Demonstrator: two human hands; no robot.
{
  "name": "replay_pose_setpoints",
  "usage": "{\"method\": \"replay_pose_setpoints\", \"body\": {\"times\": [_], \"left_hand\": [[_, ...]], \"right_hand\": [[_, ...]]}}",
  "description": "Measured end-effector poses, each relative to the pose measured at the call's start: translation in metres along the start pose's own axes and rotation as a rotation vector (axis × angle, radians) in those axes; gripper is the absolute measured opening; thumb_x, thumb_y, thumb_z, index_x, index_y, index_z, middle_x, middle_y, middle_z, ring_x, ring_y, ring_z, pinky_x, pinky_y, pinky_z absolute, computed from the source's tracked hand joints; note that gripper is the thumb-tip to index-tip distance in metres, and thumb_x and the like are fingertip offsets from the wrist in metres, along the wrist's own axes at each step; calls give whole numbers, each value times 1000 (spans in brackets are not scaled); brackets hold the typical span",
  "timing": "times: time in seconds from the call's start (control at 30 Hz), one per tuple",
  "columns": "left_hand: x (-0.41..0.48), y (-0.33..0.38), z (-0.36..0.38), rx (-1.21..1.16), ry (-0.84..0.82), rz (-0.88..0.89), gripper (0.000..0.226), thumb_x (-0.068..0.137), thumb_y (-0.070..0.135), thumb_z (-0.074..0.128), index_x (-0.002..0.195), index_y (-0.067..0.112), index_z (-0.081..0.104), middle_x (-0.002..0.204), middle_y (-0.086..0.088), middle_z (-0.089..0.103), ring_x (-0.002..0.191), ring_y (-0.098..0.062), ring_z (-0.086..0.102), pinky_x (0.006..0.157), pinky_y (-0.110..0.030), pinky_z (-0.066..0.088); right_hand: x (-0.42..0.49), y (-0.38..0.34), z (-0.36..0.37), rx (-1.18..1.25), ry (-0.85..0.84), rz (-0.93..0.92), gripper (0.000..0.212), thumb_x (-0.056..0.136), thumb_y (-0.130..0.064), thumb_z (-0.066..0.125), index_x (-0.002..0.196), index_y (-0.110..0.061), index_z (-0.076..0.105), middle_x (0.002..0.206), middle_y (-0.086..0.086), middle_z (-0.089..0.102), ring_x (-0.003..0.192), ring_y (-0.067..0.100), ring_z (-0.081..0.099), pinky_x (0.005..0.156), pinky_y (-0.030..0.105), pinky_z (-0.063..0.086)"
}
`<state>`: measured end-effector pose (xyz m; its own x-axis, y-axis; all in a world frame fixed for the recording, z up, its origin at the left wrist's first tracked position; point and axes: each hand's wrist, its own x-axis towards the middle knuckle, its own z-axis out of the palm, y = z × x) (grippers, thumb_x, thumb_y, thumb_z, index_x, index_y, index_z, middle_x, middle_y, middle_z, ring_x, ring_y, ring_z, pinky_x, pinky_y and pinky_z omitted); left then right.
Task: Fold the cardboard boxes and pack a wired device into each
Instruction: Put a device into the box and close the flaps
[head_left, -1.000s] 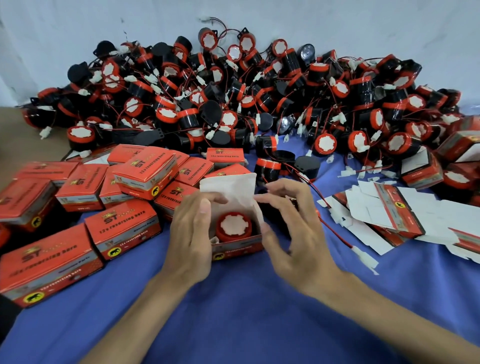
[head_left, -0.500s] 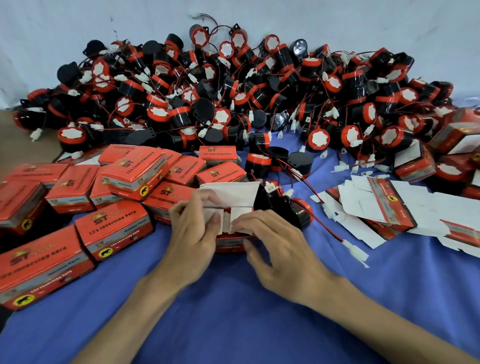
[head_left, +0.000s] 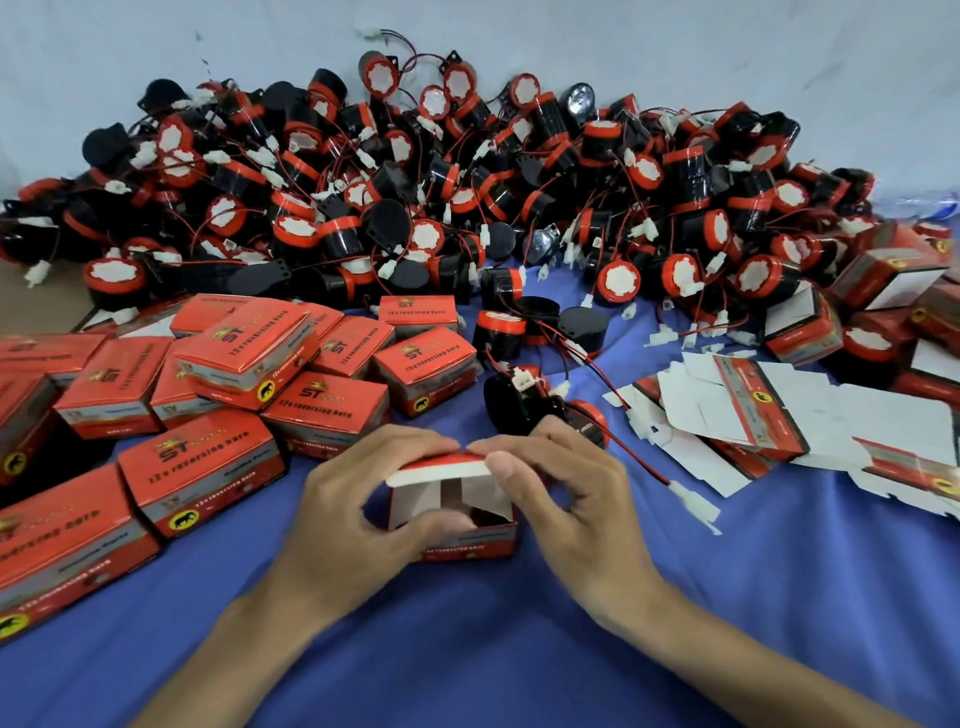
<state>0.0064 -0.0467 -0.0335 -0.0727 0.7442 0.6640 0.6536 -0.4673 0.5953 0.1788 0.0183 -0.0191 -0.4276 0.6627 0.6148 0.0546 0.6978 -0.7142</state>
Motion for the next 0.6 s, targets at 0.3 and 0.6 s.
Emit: {"method": "replay_pose_setpoints", "body": {"times": [0.3,0.6], "left_hand": [[-2,-8,-8,188,-138,105,51,98,48,45,113,6,69,119,-1,64,111,-8,60,95,-18,47],[-4,-10,-21,341,-274,218,39,94,36,51,122,12,63,130,1,59,123,-9,53,105,-19,40]], "right_hand": [[2,17,-3,3,-274,-88,31,87,-13,65,116,-4,68,124,6,62,117,11,57,99,25,45],[8,24,-11,-140,-376,-321,34,89,-16,63,118,1,64,129,12,59,126,22,52,105,33,44]]}}
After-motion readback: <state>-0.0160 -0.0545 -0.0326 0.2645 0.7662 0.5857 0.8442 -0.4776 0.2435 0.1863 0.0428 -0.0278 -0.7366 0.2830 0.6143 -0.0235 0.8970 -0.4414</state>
